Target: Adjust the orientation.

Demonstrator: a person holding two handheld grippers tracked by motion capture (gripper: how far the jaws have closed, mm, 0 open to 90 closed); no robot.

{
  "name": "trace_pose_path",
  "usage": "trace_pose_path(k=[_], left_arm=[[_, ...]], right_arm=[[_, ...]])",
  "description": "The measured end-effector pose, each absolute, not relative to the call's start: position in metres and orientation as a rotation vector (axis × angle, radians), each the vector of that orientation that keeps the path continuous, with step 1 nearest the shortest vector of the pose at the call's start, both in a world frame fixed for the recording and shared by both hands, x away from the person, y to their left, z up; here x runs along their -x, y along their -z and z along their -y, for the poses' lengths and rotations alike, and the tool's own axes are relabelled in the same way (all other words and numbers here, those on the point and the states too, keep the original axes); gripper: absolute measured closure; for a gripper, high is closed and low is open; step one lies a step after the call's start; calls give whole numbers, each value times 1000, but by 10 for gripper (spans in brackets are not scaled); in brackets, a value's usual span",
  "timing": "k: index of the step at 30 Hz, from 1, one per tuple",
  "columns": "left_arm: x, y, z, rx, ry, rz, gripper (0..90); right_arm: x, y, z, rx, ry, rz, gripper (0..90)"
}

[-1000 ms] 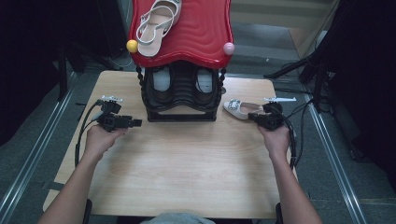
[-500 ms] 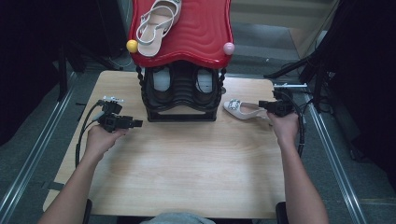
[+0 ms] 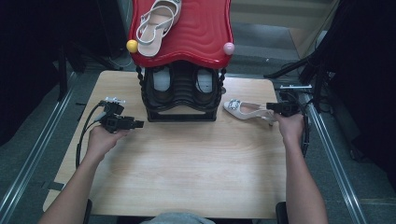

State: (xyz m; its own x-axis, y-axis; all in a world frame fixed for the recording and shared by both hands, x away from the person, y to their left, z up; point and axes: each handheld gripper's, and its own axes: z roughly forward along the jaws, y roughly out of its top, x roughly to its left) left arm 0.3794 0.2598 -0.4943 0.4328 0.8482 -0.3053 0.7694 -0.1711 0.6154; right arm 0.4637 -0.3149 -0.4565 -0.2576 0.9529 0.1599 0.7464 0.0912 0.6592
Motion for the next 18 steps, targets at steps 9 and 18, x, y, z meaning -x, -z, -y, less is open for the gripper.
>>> trace_pose_path(k=[9, 18], left_arm=[[-380, 496, -259, -1969, -126, -1360, 415], [-380, 497, -259, -1965, -122, -1363, 415]], right_arm=[[-470, 470, 304, -1687, -898, -2140, 900], [-471, 479, 291, -1709, -840, -2247, 900]])
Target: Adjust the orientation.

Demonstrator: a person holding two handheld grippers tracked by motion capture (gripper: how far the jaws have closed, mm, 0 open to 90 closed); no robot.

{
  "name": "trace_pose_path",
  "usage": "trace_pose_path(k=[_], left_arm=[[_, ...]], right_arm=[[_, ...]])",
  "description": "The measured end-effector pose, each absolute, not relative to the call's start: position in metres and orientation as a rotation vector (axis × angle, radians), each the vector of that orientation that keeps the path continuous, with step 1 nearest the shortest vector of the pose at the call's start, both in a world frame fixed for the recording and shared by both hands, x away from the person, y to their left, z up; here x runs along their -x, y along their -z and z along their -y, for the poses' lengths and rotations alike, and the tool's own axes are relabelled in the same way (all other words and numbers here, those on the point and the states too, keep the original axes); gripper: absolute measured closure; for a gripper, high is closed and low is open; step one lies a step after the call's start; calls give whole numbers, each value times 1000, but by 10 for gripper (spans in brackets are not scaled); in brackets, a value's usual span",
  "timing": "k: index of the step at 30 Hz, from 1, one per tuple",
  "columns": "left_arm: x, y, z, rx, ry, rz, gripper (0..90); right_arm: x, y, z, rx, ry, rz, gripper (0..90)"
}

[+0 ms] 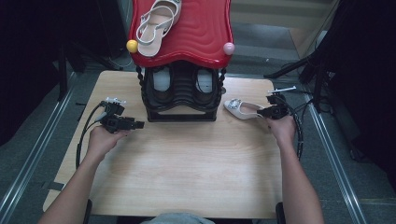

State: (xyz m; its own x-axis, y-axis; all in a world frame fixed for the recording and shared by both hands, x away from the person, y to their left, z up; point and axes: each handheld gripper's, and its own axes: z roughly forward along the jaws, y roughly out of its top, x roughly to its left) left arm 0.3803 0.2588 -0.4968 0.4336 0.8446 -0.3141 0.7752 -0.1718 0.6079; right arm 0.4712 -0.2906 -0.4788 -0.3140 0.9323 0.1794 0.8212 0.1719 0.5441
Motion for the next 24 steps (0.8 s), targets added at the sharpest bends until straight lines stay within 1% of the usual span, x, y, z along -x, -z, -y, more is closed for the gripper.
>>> trace_pose_path(k=[8, 24], left_arm=[[-380, 496, -258, -1966, -118, -1359, 415], [-380, 496, -259, -1961, -115, -1356, 415]], right_arm=[[-468, 476, 275, -1709, -787, -2299, 900], [-464, 477, 256, -1778, -797, -2273, 900]])
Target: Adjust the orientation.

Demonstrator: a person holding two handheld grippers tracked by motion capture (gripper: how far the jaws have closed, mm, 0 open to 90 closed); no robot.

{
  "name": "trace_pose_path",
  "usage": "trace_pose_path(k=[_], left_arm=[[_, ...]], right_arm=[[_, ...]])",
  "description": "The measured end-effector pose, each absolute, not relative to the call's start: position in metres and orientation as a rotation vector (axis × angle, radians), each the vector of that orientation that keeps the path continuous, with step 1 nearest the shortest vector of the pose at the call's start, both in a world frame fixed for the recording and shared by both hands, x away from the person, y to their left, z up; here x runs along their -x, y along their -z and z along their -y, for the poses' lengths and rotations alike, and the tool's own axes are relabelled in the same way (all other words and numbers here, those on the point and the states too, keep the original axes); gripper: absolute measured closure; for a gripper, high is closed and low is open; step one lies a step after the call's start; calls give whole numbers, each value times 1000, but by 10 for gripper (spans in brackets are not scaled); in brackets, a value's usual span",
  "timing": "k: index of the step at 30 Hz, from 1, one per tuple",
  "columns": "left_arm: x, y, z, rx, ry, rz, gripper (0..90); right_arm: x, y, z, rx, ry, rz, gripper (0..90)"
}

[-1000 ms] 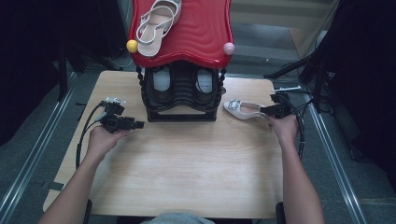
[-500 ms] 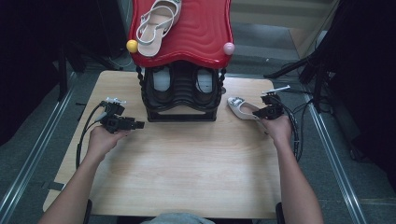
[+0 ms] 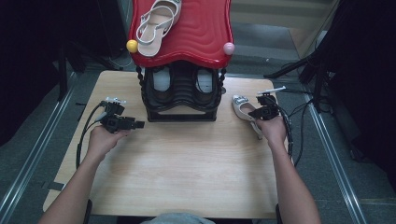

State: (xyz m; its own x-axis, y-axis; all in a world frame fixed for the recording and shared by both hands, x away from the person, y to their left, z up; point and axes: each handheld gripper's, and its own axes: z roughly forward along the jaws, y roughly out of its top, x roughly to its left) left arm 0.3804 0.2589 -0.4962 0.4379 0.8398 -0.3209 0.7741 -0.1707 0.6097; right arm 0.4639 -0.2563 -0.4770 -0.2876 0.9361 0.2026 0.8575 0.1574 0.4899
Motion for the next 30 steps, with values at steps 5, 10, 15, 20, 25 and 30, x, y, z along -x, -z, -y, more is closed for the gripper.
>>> trace_pose_path(k=[5, 10, 15, 20, 25, 30], left_arm=[[-380, 496, -259, -1962, -114, -1357, 414], [-381, 496, -259, -1961, -113, -1358, 414], [-381, 497, -259, -1962, -113, -1360, 414], [-381, 497, -260, -1964, -107, -1360, 414], [-381, 497, -259, -1965, -107, -1359, 413], [-381, 497, -259, -1965, -110, -1360, 413]], right_arm=[[-463, 477, 247, -1764, -785, -2270, 900], [-464, 477, 242, -1779, -800, -2258, 900], [-464, 480, 241, -1770, -848, -2215, 900], [-460, 476, 244, -1740, -870, -2189, 900], [-454, 464, 244, -1694, -944, -2160, 866], [-443, 453, 242, -1633, -982, -2138, 783]])
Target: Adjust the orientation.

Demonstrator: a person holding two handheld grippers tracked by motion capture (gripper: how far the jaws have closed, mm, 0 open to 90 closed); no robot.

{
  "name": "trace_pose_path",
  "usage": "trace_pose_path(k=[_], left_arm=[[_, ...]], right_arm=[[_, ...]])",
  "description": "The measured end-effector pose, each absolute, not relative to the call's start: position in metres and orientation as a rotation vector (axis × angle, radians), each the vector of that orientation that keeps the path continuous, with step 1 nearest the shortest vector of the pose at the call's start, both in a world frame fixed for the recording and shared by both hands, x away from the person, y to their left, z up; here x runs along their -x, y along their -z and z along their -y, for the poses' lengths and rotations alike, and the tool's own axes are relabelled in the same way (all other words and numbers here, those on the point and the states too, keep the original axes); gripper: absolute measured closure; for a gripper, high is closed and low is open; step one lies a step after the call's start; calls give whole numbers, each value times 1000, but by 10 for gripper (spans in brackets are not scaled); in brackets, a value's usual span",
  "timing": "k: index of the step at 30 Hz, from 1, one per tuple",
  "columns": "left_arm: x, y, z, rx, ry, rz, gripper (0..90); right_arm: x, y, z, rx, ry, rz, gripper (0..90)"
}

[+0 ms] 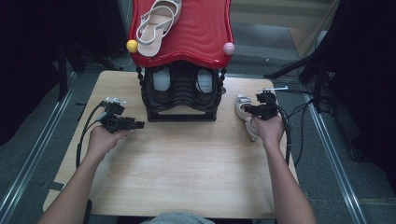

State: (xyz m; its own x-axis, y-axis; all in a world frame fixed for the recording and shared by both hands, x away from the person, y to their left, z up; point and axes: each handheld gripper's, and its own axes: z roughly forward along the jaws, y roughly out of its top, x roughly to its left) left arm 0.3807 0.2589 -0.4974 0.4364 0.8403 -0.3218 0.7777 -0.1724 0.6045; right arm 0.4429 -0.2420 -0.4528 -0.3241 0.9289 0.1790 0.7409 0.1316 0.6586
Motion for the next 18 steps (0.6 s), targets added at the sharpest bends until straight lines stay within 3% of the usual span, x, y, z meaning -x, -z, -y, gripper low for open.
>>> trace_pose_path(k=[18], left_arm=[[-381, 499, -258, -1975, -108, -1358, 413]], right_arm=[[-447, 487, 232, -1660, -907, -2160, 771]])
